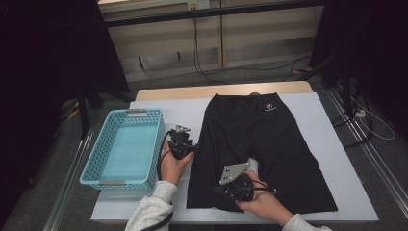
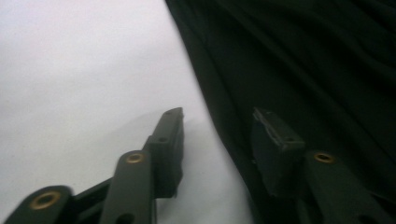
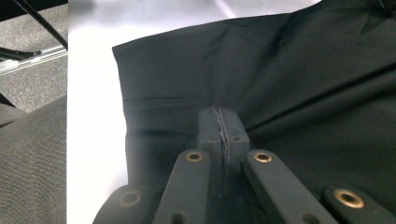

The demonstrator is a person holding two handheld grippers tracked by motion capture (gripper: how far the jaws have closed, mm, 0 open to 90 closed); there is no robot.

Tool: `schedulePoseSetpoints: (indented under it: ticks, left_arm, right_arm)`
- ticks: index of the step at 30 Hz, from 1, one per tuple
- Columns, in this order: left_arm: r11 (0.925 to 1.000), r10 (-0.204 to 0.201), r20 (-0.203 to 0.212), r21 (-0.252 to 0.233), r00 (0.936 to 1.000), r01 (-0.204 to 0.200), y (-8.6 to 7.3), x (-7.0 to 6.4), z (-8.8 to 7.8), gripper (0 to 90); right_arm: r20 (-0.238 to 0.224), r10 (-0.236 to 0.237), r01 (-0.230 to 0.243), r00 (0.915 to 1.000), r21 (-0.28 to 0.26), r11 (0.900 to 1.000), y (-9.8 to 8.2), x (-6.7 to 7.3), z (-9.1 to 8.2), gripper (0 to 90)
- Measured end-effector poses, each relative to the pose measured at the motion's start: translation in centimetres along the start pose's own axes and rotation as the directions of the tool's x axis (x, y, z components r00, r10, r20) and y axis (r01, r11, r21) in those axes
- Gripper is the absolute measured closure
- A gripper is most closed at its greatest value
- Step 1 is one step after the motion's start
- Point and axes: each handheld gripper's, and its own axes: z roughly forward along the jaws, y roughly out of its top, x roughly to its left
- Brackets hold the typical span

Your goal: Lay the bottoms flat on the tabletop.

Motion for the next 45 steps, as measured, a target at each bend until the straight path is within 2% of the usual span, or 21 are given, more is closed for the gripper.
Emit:
schedulePoseSetpoints:
  ticks: [2, 4, 7, 9, 14, 16, 19, 21, 28, 30, 31, 32, 33, 34, 35, 36, 38, 39, 40, 42, 45]
  left_arm:
    - [0.9997, -0.015, 0.015, 0.017, 0.9998, 0.015, 0.1, 0.0, -0.1, 62.3]
    - [0.9997, -0.001, 0.013, 0.025, 0.9999, 0.001, 0.1, -0.2, 0.0, 70.6]
    - [0.9986, -0.04, 0.043, 0.036, 0.9983, 0.038, 0.1, -0.2, 0.2, 84.5]
    - [0.9982, -0.047, 0.055, 0.039, 0.9974, 0.045, 0.1, -0.1, 0.2, 88.6]
    - [0.9959, -0.077, 0.051, 0.051, 0.9957, 0.075, 0.1, 0.2, -0.3, 90.0]
    - [0.9955, -0.087, 0.035, 0.04, 0.9955, 0.086, 0.0, 0.5, -0.9, 90.0]
    - [0.9939, -0.109, 0.04, 0.025, 0.9933, 0.108, -0.2, 1.1, -1.8, 90.0]
    - [0.9957, -0.09, 0.021, 0.023, 0.9957, 0.089, -0.2, 1.0, -2.0, 90.0]
    - [0.9957, -0.091, 0.004, 0.02, 0.9959, 0.091, -0.3, 1.0, -2.0, 89.5]
    - [0.9969, -0.073, -0.017, 0.026, 0.9972, 0.074, -0.3, 1.0, -2.0, 88.6]
    - [0.9966, -0.074, -0.004, 0.037, 0.9972, 0.074, -0.4, 1.1, -2.1, 86.9]
    - [0.997, -0.066, -0.013, 0.041, 0.9977, 0.066, -0.5, 1.0, -2.1, 82.4]
    - [0.9975, -0.058, -0.019, 0.038, 0.9981, 0.059, -0.6, 0.9, -2.2, 78.1]
    - [0.9971, -0.063, -0.006, 0.041, 0.998, 0.064, -0.6, 0.9, -2.2, 72.3]
    - [0.9968, -0.07, 0.006, 0.041, 0.9976, 0.069, -0.6, 0.8, -2.3, 65.6]
    - [0.997, -0.066, 0.0, 0.039, 0.9978, 0.066, -0.6, 0.8, -2.3, 57.0]
    - [0.9986, -0.039, 0.001, 0.035, 0.9992, 0.039, -0.7, 0.6, -2.6, 51.3]
    - [0.9988, -0.03, -0.003, 0.038, 0.9995, 0.03, -0.7, 0.6, -2.7, 47.1]
    - [0.9994, -0.004, 0.001, 0.033, 1.0, 0.004, -0.7, 0.4, -2.8, 44.7]
    - [0.9993, 0.015, 0.004, 0.034, 0.9999, -0.015, -0.8, 0.2, -3.2, 46.1]
    - [0.9989, 0.024, 0.008, 0.04, 0.9997, -0.024, -0.8, 0.1, -3.5, 31.7]
  right_arm:
    - [0.008, -0.001, 0.001, 1.0, 0.001, 1.0, 0.0, 0.0, 0.0, 90.0]
    - [0.01, -0.007, 0.007, 0.9999, 0.001, 1.0, 0.0, 0.2, 0.0, 90.0]
    - [0.009, -0.011, 0.011, 0.9999, 0.002, 1.0, 0.0, 0.2, 0.0, 90.0]
    - [0.01, 0.0, 0.0, 0.9999, -0.004, 1.0, 0.0, 0.2, 0.0, 90.0]
    - [0.01, -0.002, 0.002, 0.9999, -0.007, 1.0, 0.0, 0.2, -0.1, 90.0]
    - [0.002, 0.01, -0.01, 0.9999, -0.016, 1.0, 0.1, 0.2, -0.1, 90.0]
    - [-0.005, 0.0, 0.0, 1.0, -0.015, 1.0, 0.2, 0.3, -0.1, 90.0]
    - [-0.009, -0.009, 0.009, 0.9999, -0.021, 1.0, 0.4, 0.5, -0.3, 90.0]
    - [-0.013, -0.003, 0.003, 0.9999, -0.029, 1.0, 0.4, 0.5, -0.3, 90.0]
    - [-0.016, -0.007, 0.006, 0.9999, -0.034, 0.999, 0.4, 0.5, -0.3, 89.0]
    - [-0.011, -0.009, 0.009, 0.9999, -0.035, 0.999, 0.4, 0.5, -0.3, 85.1]
    - [0.004, -0.002, 0.002, 1.0, -0.044, 0.999, 0.4, 0.5, -0.4, 75.7]
    - [0.012, 0.003, -0.002, 0.9999, -0.046, 0.999, 0.5, 0.4, -0.5, 71.7]
    - [0.032, -0.003, 0.004, 0.9995, -0.044, 0.999, 0.6, 0.2, -0.7, 67.8]
    - [0.063, 0.013, -0.01, 0.9979, -0.054, 0.998, 0.7, 0.0, -1.0, 57.1]
    - [0.079, 0.039, -0.034, 0.9961, -0.067, 0.997, 0.7, -0.3, -1.3, 52.7]
    - [0.106, 0.061, -0.051, 0.9925, -0.094, 0.994, 0.7, -1.0, -2.0, 50.9]
    - [0.123, 0.084, -0.07, 0.9888, -0.114, 0.991, 0.6, -1.4, -2.4, 44.8]
    - [0.139, 0.096, -0.079, 0.9857, -0.121, 0.989, 0.6, -1.8, -2.7, 41.9]
    - [0.175, 0.135, -0.112, 0.9753, -0.139, 0.984, 0.4, -2.8, -3.5, 37.7]
    - [0.228, 0.167, -0.135, 0.9593, -0.152, 0.979, 0.0, -4.1, -4.4, 33.1]
